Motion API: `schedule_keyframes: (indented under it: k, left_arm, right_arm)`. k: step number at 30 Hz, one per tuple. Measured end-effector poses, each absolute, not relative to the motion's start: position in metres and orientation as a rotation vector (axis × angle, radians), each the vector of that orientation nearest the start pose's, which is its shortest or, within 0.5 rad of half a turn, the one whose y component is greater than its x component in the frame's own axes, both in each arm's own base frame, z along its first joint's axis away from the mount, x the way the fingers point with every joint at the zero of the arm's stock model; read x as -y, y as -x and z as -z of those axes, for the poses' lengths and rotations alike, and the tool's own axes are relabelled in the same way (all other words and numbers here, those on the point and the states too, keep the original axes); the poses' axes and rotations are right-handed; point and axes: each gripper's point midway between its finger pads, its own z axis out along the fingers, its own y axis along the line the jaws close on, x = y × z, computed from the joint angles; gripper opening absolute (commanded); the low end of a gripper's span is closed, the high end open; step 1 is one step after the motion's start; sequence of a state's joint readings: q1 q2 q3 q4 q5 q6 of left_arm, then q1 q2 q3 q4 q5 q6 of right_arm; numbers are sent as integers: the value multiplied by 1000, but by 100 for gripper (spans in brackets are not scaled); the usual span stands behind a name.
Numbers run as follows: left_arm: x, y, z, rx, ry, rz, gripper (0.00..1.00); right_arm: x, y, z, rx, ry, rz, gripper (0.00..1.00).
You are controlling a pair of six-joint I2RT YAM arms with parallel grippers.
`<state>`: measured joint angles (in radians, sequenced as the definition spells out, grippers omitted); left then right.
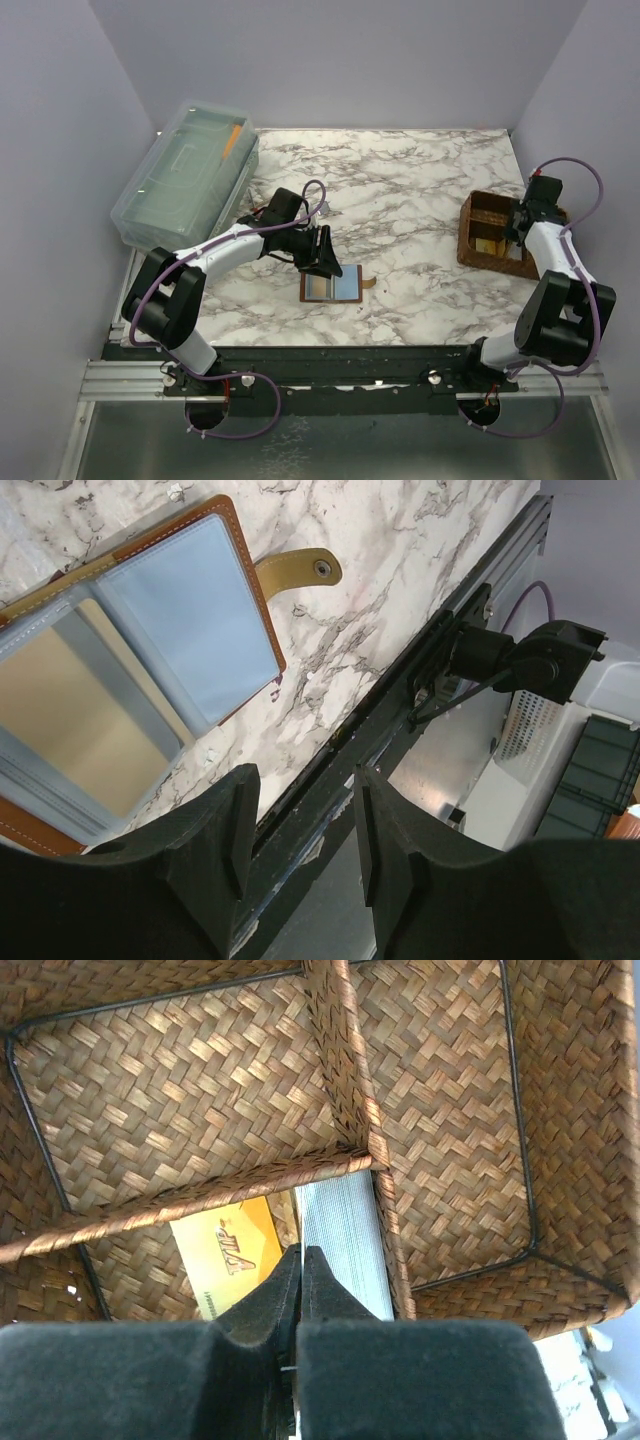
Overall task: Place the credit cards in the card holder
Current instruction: Pick up the credit card from the storage box.
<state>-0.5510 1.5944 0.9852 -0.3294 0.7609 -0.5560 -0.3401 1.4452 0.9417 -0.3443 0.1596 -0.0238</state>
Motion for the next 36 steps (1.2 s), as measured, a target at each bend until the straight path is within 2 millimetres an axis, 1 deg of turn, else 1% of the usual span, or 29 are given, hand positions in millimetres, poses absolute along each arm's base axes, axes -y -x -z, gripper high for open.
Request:
schedule_keyframes:
  k: [4,7,9,12,15,19,22,30,32,36]
  left_arm:
    - [296,-220,-116,-2672,-343,1368,49]
    - [296,-220,-116,-2671,-343,1368,49]
    - [296,-221,-116,-2671,-343,1368,49]
    - [297,-221,-116,-2667,-345,1369,49]
    - [297,-222,-116,-2664,-346,1369,49]
    - [297,-222,-116,-2662,-347,1370,49]
    - [297,-222,-116,-2661,-347,1370,49]
    - [296,-224,-117,-2656,-343,1370,49]
    - [296,-224,-117,-2657,-342,1372,49]
    - [296,-223,-117,-2656,-343,1377,49]
  right_arm:
    - [147,-323,-108,-2399,-549,361,0]
    - [146,-318,-114,-2407,-577,364,0]
    - [145,-314,-116,-2419,-568,360,0]
    - [140,-313,-118,-2440,-507,335,0]
    - [135,-313,-112,-2477,-474,305,0]
    - [132,-319,-96,-2580,-462,253,0]
    - [130,-324,-94,-2616,-470,219,0]
    - [124,-329,-89,-2694,-615,153,0]
    - [122,-329,-91,-2705,-662,137,0]
    - [118,-327,-103,-2726,-757,110,0]
